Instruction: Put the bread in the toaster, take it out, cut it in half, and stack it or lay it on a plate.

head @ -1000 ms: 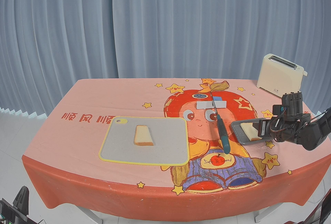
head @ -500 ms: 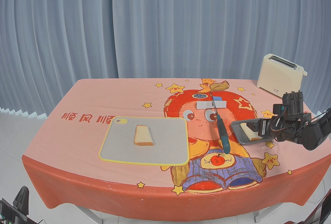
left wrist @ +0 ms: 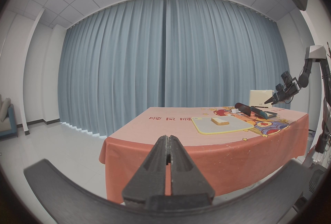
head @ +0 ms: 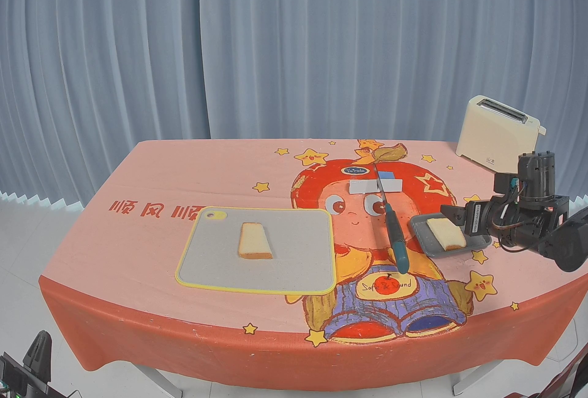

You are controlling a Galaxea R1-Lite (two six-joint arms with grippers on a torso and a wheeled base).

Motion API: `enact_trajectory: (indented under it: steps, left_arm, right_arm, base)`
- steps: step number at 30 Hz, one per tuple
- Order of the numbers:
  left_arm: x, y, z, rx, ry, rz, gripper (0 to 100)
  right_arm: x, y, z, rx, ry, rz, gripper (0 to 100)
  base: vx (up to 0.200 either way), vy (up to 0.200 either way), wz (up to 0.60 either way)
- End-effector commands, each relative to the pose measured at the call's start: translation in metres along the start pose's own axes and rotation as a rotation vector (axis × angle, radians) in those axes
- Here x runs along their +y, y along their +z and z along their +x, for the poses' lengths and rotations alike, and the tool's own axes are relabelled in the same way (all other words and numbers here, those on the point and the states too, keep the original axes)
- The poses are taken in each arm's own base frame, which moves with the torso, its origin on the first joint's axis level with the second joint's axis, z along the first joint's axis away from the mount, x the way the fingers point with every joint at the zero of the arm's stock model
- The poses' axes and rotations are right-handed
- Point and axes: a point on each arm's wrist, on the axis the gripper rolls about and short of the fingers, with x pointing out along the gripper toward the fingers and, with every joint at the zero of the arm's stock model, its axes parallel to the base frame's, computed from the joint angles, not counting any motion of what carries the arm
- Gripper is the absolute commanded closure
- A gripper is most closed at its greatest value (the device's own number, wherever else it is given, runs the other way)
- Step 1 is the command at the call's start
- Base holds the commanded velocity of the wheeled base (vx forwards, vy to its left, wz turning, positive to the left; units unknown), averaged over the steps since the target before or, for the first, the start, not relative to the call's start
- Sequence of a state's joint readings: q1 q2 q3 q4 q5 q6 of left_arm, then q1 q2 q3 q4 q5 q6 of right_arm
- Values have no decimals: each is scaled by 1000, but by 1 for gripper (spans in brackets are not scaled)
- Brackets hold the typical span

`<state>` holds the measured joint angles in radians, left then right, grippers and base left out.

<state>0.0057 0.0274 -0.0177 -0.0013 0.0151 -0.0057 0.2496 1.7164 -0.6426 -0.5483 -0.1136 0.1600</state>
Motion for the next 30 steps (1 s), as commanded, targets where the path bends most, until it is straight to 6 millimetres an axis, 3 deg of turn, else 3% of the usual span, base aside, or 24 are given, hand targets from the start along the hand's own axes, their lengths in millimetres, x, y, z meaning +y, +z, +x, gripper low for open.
enact_trajectory:
  steps: [1,8,30]
  left_arm:
    - [0,-5,1,19,1,0,100]
    - [0,-5,1,19,1,0,100]
    - [0,-5,1,19,1,-3,100]
  right_arm:
    - [11,7,-26,-67,30,-14,0]
    - [25,6,-42,-103,35,-38,0]
    - [46,-3,-54,-111,77,-75,0]
  base:
    - [0,0,0]
    - [0,0,0]
    - [0,0,0]
